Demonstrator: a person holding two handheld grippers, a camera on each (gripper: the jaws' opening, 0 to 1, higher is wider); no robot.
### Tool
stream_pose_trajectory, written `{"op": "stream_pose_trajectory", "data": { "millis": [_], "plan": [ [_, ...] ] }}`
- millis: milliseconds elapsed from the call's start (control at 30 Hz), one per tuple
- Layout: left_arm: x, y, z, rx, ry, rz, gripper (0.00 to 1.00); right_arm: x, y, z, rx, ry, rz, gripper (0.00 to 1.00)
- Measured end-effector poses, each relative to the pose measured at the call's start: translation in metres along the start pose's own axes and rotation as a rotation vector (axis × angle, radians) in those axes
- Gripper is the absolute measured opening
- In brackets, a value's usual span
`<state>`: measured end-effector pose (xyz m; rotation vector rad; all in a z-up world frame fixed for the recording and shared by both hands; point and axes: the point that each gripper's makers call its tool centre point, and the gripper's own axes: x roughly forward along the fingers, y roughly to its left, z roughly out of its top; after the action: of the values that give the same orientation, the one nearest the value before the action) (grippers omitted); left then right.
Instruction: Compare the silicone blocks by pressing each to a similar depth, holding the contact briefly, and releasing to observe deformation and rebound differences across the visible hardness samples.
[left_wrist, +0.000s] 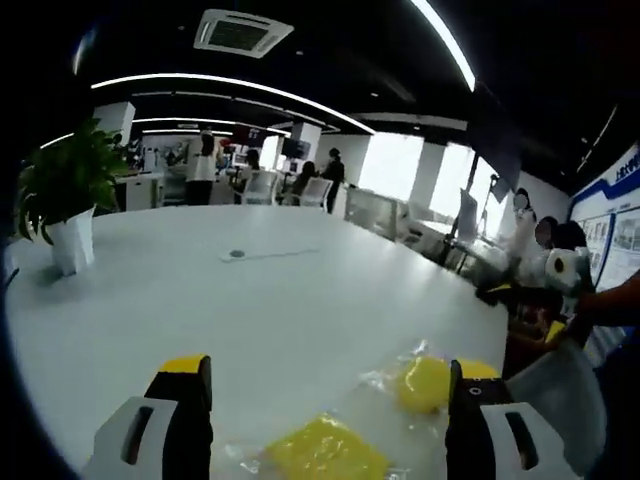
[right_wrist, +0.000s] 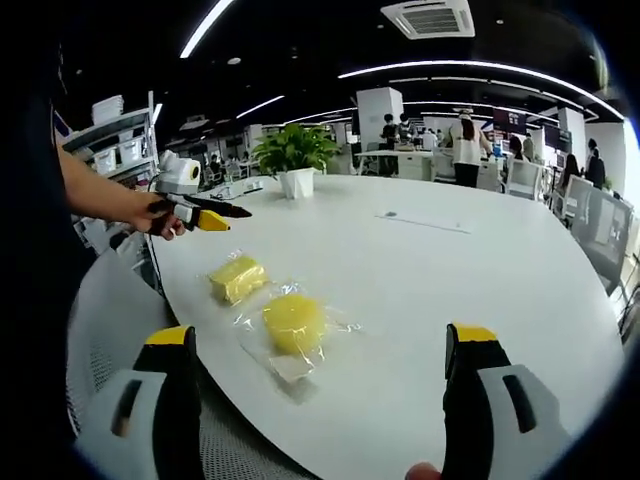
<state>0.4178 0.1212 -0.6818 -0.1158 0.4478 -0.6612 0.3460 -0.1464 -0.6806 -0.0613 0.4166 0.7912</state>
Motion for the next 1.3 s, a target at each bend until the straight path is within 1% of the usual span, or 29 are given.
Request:
{"op": "stream_pose_trajectory", "data": {
  "millis": [133,233,333,400,500,567,700,800,833,867,1033,1100,1200,1300],
  "plan": [
    [-0.021,0.01,0.001,0.036,-0.008,0.021,1.0,0.001,-0.002,0.002,0.003,-0.001,0.0,0.96],
    [-0.034,0.017,0.0,0.038,-0.012,0.042,1.0,0.001,-0.003,0.003,0.006,-0.006,-0.006,0.97],
    [-0.044,0.022,-0.004,0.038,-0.021,0.06,1.0,0.002,-0.003,0.004,0.021,-0.012,-0.004,0.97],
    [-0.051,0.021,-0.006,0.027,-0.033,0.062,1.0,0.001,-0.004,0.008,0.028,-0.027,-0.01,0.97],
    [-0.059,0.017,-0.008,0.014,-0.057,0.045,1.0,0.002,-0.006,0.007,0.017,-0.027,-0.014,0.97],
    [-0.063,0.016,-0.011,0.024,-0.057,0.055,1.0,0.003,-0.007,0.005,0.014,-0.019,-0.014,0.97],
    [-0.072,0.017,-0.015,0.024,-0.058,0.068,1.0,0.003,-0.009,0.006,0.019,-0.027,-0.02,0.97],
    [-0.078,0.019,-0.019,0.037,-0.051,0.084,1.0,0.001,-0.012,0.004,0.017,-0.022,-0.03,0.97],
    [-0.081,0.02,-0.021,0.038,-0.048,0.087,1.0,0.001,-0.012,0.003,0.021,-0.021,-0.029,0.96],
    [-0.083,0.019,-0.021,0.038,-0.049,0.087,1.0,0.0,-0.01,0.002,0.06,-0.027,-0.013,0.97],
    [-0.091,0.019,-0.021,0.011,-0.075,0.1,1.0,-0.001,-0.009,0.002,0.045,-0.03,-0.017,0.97],
    [-0.092,0.021,-0.025,0.003,-0.064,0.118,1.0,0.0,-0.011,-0.002,0.029,-0.022,-0.022,0.97],
    [-0.095,0.021,-0.03,-0.014,-0.065,0.125,1.0,0.002,-0.013,-0.004,0.032,-0.015,-0.026,0.97],
    [-0.097,0.018,-0.035,0.0,-0.052,0.127,1.0,0.003,-0.016,-0.007,0.017,0.001,-0.04,0.97]
  ]
}}
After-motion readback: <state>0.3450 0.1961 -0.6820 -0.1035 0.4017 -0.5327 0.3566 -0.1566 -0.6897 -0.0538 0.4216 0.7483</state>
